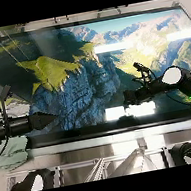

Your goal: Fold the shirts.

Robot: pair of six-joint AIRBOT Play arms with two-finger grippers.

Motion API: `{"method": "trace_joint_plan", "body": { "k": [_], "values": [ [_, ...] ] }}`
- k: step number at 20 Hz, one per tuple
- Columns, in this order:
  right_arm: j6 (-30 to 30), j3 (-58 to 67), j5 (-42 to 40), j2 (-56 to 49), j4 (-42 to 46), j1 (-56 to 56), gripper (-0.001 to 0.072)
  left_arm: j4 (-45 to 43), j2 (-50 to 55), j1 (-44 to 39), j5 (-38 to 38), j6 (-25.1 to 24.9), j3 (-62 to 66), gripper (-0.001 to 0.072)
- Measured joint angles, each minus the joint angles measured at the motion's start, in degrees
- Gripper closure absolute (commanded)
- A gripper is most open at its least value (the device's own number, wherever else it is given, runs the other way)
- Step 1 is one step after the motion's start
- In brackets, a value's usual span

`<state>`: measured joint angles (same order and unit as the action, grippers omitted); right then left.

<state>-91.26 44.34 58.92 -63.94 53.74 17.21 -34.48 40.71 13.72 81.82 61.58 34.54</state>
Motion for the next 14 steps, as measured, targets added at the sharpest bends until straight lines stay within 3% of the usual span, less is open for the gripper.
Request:
{"method": "trace_joint_plan", "body": {
  "k": [9, 10, 11, 12, 14],
  "values": [
    [0.0, 0.0, 0.0, 0.0, 0.0, 0.0, 0.0695, -3.5, 1.2, 2.5, 0.3, 1.0, 4.7, 0.0684],
    [0.0, 0.0, 0.0, 0.0, 0.0, 0.0, 0.0695, -5.2, 2.3, 4.3, 0.3, 1.6, 7.3, 0.0533],
    [0.0, 0.0, 0.0, 0.0, 0.0, 0.0, 0.0695, -7.0, 3.8, 6.7, 0.2, 1.9, 10.3, 0.0174],
    [0.0, 0.0, 0.0, 0.0, 0.0, 0.0, 0.0695, -8.6, 5.7, 9.6, 0.2, 2.3, 13.6, -0.0008],
    [0.0, 0.0, 0.0, 0.0, 0.0, 0.0, 0.0695, -10.8, 9.9, 15.6, -0.8, 2.9, 19.0, -0.0010]
  ]
}}
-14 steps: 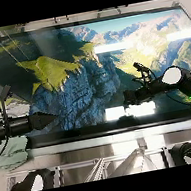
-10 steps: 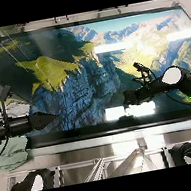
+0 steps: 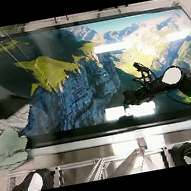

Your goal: Fold the shirts.

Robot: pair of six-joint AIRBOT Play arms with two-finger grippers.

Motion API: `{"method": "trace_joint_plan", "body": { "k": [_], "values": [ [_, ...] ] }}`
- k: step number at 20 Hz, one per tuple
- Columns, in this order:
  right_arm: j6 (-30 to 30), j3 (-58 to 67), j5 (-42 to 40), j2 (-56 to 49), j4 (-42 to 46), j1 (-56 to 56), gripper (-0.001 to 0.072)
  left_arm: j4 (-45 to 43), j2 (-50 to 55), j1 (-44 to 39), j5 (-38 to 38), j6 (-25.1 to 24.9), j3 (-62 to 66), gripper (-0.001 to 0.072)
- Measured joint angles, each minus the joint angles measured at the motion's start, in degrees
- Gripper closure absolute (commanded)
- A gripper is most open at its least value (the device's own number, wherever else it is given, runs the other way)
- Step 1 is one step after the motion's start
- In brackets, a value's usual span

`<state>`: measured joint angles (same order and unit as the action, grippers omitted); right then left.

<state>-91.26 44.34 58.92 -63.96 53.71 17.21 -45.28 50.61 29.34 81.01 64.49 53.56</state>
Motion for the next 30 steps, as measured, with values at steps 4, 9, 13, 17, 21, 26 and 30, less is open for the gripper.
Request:
{"method": "trace_joint_plan", "body": {
  "k": [4, 9, 13, 17, 21, 26, 30],
  "values": [
    [0.0, 0.0, 0.0, 0.0, 0.0, 0.0, 0.0695, -2.1, 10.7, 14.0, -3.1, 0.9, 7.8, -0.0009],
    [0.0, 0.0, 0.0, 0.0, 0.0, 0.0, 0.0695, -3.1, 24.9, 27.9, -2.6, -1.5, 12.3, -0.0008],
    [0.0, 0.0, 0.0, 0.0, 0.0, 0.0, 0.0695, -3.2, 34.8, 33.1, -0.1, -3.1, 15.9, -0.0007],
    [0.0, 0.0, -0.1, 0.0, 0.0, 0.0, 0.0695, -6.8, 42.2, 32.7, 3.9, -3.3, 21.2, -0.0007],
    [0.0, 0.0, -0.2, 0.0, 0.0, 0.0, 0.0695, -15.0, 46.6, 28.0, 6.2, -1.3, 25.8, 0.0440],
    [0.0, 0.0, -0.3, 0.0, 0.0, 0.0, 0.0695, -15.9, 49.2, 18.5, 8.3, -0.2, 32.0, 0.0687],
    [0.0, 0.0, -0.2, 0.0, 0.0, 0.0, 0.0695, -2.4, 49.0, 8.3, 11.9, -0.1, 39.9, 0.0687]
  ]
}}
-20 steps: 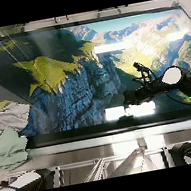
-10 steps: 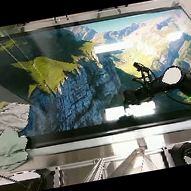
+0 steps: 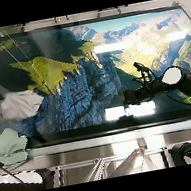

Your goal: Fold the shirts.

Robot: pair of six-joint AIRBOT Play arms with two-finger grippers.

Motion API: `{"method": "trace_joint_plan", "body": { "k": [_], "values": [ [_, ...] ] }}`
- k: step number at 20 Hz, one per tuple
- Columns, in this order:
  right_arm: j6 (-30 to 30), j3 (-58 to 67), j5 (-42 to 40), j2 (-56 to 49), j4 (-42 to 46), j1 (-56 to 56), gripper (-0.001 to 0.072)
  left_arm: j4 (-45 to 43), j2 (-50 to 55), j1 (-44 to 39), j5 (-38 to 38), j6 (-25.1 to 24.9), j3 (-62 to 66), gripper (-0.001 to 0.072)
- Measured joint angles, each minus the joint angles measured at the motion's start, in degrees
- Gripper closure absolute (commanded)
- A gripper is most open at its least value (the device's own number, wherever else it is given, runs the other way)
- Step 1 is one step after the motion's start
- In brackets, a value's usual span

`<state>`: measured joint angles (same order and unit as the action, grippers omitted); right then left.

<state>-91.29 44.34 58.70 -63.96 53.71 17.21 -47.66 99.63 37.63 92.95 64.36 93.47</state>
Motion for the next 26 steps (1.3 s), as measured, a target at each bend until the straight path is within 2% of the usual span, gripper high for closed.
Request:
{"method": "trace_joint_plan", "body": {
  "k": [3, 5, 10, 11, 13, 14, 16, 17, 18, 19, 20, 22, 23, 25, 26],
  "values": [
    [0.0, 0.0, 0.3, 0.0, 0.5, 0.0, 0.0695, 13.8, -1.8, -9.4, 2.6, -1.5, 5.9, 0.0687],
    [0.0, 0.0, 1.2, 0.0, 1.7, 0.0, 0.0695, 18.3, -3.1, -15.8, 3.3, -2.1, 8.5, 0.0686],
    [0.0, 0.0, 4.5, 0.0, 6.4, 0.0, 0.0695, 17.8, -4.4, -29.4, 4.2, -1.8, 9.0, 0.0687],
    [0.0, 0.0, 4.9, 0.0, 7.1, 0.0, 0.0695, 17.0, -4.5, -31.4, 4.2, -1.4, 8.0, 0.0604],
    [0.0, 0.0, 5.7, 0.0, 8.0, 0.0, 0.0695, 15.0, -4.6, -34.2, 3.7, -1.2, 5.6, 0.0029],
    [0.0, 0.0, 5.9, 0.0, 8.0, 0.0, 0.0694, 13.7, -4.6, -35.1, 3.0, -0.9, 4.5, -0.0011],
    [0.0, 0.0, 6.2, 0.0, 8.2, 0.0, 0.0684, 11.2, -4.6, -35.3, 1.3, -0.3, 3.5, -0.0010],
    [0.0, 0.0, 6.1, 0.0, 8.2, 0.0, 0.0600, 10.0, -4.7, -34.9, 0.5, -0.1, 3.3, -0.0010],
    [0.0, 0.0, 5.8, 0.0, 8.2, 0.0, 0.0390, 8.3, -4.7, -34.1, -0.1, 0.7, 3.1, -0.0009],
    [0.0, 0.1, 4.7, 0.0, 8.2, 0.0, 0.0335, 6.6, -4.7, -33.2, -0.6, 1.6, 2.7, -0.0008],
    [0.5, 0.3, 3.5, -0.1, 8.2, 0.0, 0.0360, 5.0, -4.7, -32.2, -1.0, 2.5, 1.9, -0.0007],
    [2.1, 1.4, 0.3, -0.9, 8.2, 0.0, 0.0491, 2.5, -4.7, -30.2, -1.8, 3.8, -1.6, -0.0008],
    [2.8, 2.3, -1.0, -1.7, 8.1, 0.0, 0.0477, 1.9, -4.7, -29.4, -2.4, 4.2, -3.8, -0.0007],
    [3.9, 5.0, -3.4, -4.4, 8.0, 0.0, 0.0373, 0.9, -4.7, -28.5, -4.8, 4.7, -9.1, -0.0006],
    [4.2, 7.0, -4.2, -6.5, 8.0, 0.0, 0.0347, 0.5, -4.6, -28.4, -6.3, 4.7, -11.9, 0.0006]
  ]
}}
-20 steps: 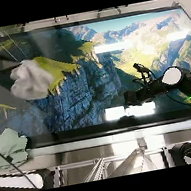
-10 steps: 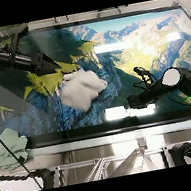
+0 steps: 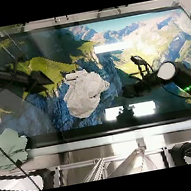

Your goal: Fold the shirts.

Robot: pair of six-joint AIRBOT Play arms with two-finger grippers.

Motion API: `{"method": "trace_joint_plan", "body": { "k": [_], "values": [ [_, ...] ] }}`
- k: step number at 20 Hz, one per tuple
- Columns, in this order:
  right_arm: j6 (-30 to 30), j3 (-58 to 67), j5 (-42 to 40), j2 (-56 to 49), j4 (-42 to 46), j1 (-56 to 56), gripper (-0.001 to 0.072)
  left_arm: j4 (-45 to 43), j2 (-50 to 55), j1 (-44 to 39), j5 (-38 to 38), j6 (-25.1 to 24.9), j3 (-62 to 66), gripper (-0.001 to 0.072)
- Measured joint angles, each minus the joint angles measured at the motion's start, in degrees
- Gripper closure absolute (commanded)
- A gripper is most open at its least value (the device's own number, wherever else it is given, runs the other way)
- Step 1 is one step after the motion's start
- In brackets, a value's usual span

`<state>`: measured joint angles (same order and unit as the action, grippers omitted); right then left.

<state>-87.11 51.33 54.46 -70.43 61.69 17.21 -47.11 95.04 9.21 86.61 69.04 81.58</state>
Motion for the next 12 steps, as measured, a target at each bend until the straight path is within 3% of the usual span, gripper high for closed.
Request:
{"method": "trace_joint_plan", "body": {
  "k": [6, 12],
  "values": [
    [3.8, 13.4, -2.4, -16.8, -8.5, 0.0, 0.0352, -0.5, 4.2, -3.3, -8.9, 0.0, -9.0, 0.0011],
    [5.8, 21.3, -3.4, -28.8, -15.3, 0.0, 0.0355, 0.7, 11.6, -7.9, -10.1, 0.0, -4.5, 0.0013]
  ]
}}
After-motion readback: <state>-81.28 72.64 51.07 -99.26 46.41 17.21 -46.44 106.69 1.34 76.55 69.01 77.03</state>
